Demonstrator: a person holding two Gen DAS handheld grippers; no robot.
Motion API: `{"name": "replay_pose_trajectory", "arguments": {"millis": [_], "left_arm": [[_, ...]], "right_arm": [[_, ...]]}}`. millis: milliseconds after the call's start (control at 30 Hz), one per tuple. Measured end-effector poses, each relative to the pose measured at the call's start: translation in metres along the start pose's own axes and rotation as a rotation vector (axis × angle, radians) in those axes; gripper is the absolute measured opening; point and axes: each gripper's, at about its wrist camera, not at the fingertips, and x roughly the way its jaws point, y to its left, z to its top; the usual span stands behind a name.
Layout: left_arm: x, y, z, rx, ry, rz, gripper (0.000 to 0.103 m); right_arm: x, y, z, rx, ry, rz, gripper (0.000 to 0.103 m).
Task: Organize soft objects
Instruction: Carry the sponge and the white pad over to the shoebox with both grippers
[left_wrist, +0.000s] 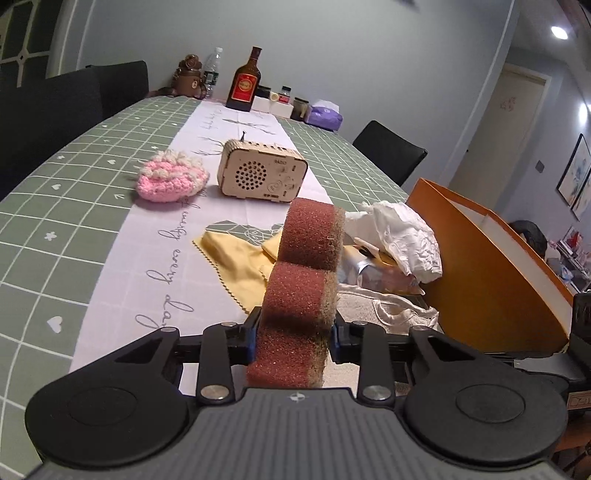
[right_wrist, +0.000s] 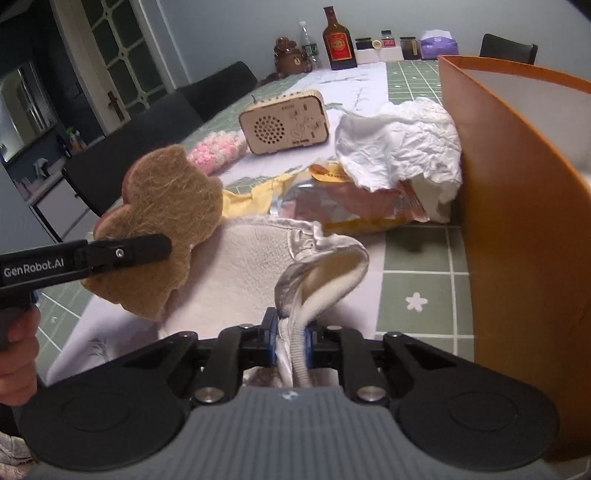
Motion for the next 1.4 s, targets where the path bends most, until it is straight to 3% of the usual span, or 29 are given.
{"name": "replay_pose_trajectory", "arguments": {"millis": [167, 433, 700, 800, 967, 1100, 1267, 1400], "left_arm": [[-0.015, 0.007, 0.003, -0.056, -0.028, -0.05, 0.038], [-0.052, 0.005, 0.021, -0.072, -0.114, 0.016, 0.038], [-0.08, -0.03, 0.054, -0.001, -0.235, 0.098, 0.038], [-0.086, -0.047, 0.066, 0.016, -0.276, 0.101, 0.038], [-0.083, -0.078, 0.087, 0.054, -0.327, 0.061, 0.038], [-0.074, -0.1, 0.096, 0.066, -0.359, 0.003, 0.038], [-0.041, -0.126, 0.101, 0.077, -0.32, -0.057, 0.038], [-0.006, -0.146, 0.104, 0.096, -0.263, -0.05, 0.038]], "right_arm": [[-0.014, 0.008, 0.0, -0.024, -0.054, 0.048, 0.01], [-0.053, 0.025, 0.008, -0.039, -0.155, 0.126, 0.01], [-0.113, 0.015, 0.033, -0.008, -0.305, 0.243, 0.01], [-0.143, 0.004, 0.042, -0.009, -0.376, 0.223, 0.01], [-0.191, -0.019, 0.063, -0.048, -0.471, 0.09, 0.01], [-0.2, -0.041, 0.088, -0.092, -0.44, -0.012, 0.01], [-0.17, -0.075, 0.118, -0.096, -0.287, -0.132, 0.01], [-0.14, -0.107, 0.131, -0.064, -0.186, -0.092, 0.01]]}}
